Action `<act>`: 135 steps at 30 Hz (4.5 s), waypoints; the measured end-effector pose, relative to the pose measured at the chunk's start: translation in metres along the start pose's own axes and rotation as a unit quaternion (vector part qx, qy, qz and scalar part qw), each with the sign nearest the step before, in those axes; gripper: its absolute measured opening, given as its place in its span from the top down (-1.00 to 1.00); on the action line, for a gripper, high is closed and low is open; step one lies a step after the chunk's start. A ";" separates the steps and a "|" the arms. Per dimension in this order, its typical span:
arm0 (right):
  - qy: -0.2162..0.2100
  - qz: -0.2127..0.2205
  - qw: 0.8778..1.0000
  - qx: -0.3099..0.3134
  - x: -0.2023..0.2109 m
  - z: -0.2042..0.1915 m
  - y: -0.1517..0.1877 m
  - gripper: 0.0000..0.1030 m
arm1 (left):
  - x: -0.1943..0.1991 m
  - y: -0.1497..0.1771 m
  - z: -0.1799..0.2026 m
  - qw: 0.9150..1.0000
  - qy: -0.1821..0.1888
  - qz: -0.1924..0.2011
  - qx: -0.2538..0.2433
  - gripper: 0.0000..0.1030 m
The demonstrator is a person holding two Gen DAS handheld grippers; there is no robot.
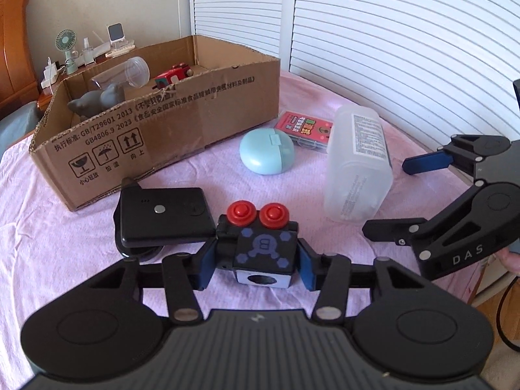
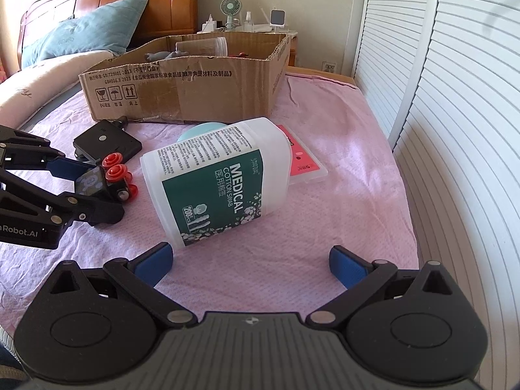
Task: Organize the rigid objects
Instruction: 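Grasp the black red-button cube with the left gripper while the right grasps the white medical bottle, then carry the medical bottle into the box and open the right gripper, then lower the red-button cube into the box and open the left gripper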
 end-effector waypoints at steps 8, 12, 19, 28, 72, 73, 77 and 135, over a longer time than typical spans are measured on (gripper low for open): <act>-0.006 -0.006 1.000 0.007 -0.001 -0.002 -0.002 -1.00 | 0.020 0.023 -0.025 1.000 -0.020 -0.004 0.020 0.03; -0.022 -0.017 0.999 0.022 -0.005 -0.005 -0.008 -1.00 | 0.025 0.028 -0.035 0.999 -0.029 0.000 0.034 0.03; -0.027 0.009 0.997 0.068 -0.001 -0.014 -0.031 -1.00 | 0.022 0.024 -0.034 0.999 -0.032 0.005 0.028 0.02; -0.040 0.007 0.993 0.113 -0.009 -0.021 -0.043 -0.78 | 0.020 0.022 -0.034 0.999 -0.033 0.002 0.027 -0.01; -0.071 0.057 0.989 0.117 0.003 -0.043 -0.213 -0.69 | 0.079 -0.012 -0.083 0.999 -0.045 0.010 -0.002 0.02; -0.067 0.054 0.989 0.116 -0.004 -0.044 -0.220 -0.69 | 0.081 -0.013 -0.085 0.999 -0.047 0.013 0.000 0.02; -0.062 0.026 0.993 0.100 -0.037 -0.044 -0.234 -0.70 | 0.084 -0.015 -0.091 0.998 -0.054 0.018 0.008 0.02; 0.010 -0.004 0.997 -0.073 0.039 -0.023 -0.107 -1.00 | 0.044 -0.114 -0.136 0.988 -0.139 0.033 0.062 -0.99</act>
Point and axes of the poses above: each gripper's, at about its wrist camera, not at the fingertips, and x roughly against the way its jaws point, z to its right, y to its underside, the point moved 8 cm from there along -x, roughly the way its jaws point, and after that the axes turned 4 degrees about -y, right-handed, at the moved point
